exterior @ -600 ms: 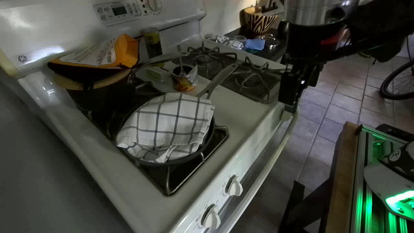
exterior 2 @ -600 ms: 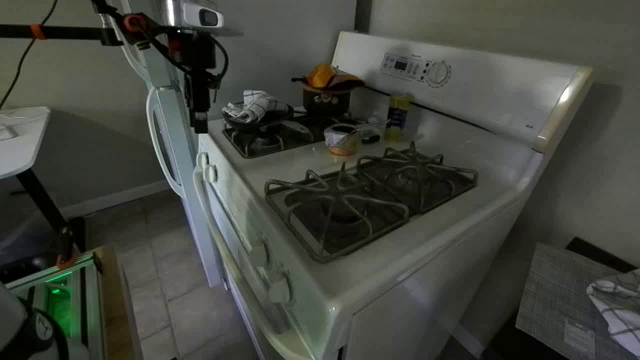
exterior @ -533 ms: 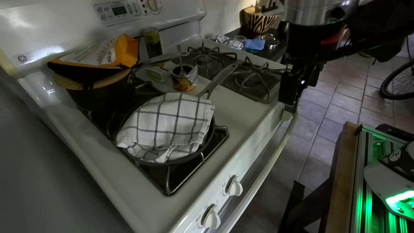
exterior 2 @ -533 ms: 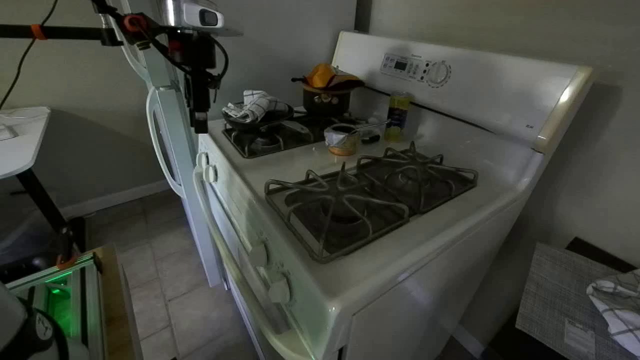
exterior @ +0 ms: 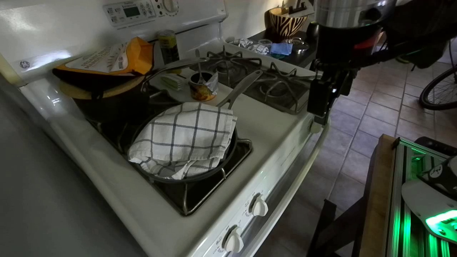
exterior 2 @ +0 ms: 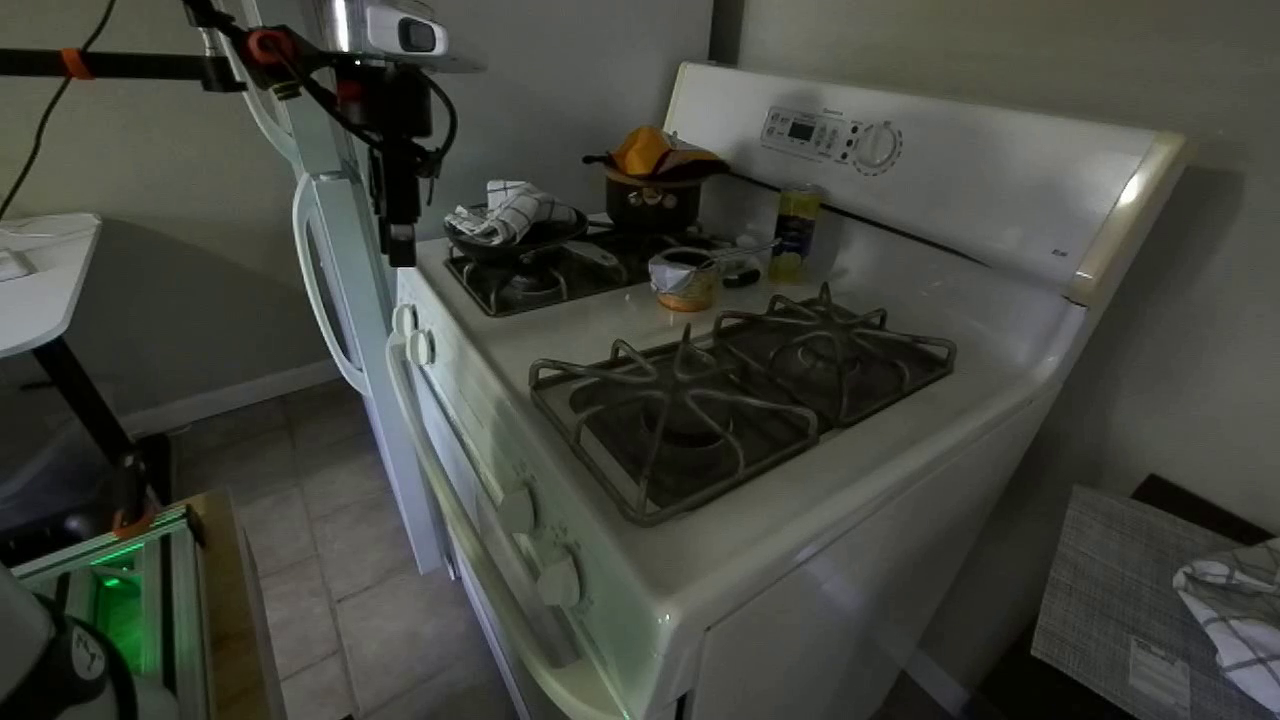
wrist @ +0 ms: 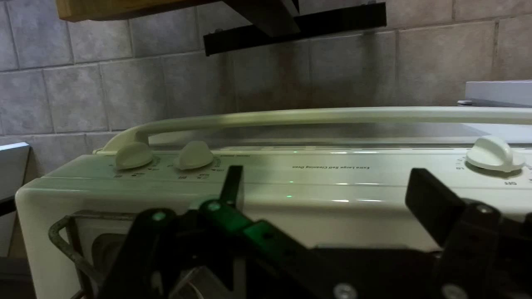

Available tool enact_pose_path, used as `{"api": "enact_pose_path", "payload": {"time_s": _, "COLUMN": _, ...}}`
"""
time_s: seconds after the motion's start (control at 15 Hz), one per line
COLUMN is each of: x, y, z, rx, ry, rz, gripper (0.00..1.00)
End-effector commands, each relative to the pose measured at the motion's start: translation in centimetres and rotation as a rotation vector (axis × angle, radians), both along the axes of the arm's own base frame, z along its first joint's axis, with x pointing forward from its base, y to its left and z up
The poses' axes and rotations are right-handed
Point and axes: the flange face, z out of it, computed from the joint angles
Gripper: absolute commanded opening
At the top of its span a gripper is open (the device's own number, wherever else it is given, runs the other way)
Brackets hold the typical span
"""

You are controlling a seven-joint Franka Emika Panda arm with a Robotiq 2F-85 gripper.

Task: Move the white towel to the right.

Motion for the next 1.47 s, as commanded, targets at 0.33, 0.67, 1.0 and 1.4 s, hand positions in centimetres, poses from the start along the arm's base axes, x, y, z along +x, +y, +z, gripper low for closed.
{"api": "enact_pose_path", "payload": {"time_s": 0.33, "x": 0.0, "y": 0.0, "z": 0.1, "rx": -0.001, "ry": 0.001, "rz": 0.0, "gripper": 1.0}}
{"api": "enact_pose_path", "payload": {"time_s": 0.67, "x": 0.0, "y": 0.0, "z": 0.1, "rx": -0.001, "ry": 0.001, "rz": 0.0, "gripper": 1.0}}
{"api": "enact_pose_path", "payload": {"time_s": 1.0, "x": 1.3, "y": 1.1, "z": 3.5, "rx": 0.035, "ry": -0.106, "rz": 0.124, "gripper": 1.0}}
{"api": "enact_pose_path", "payload": {"time_s": 1.4, "x": 6.2, "y": -0.4, "z": 10.1, "rx": 0.012, "ry": -0.283, "rz": 0.245, "gripper": 1.0}}
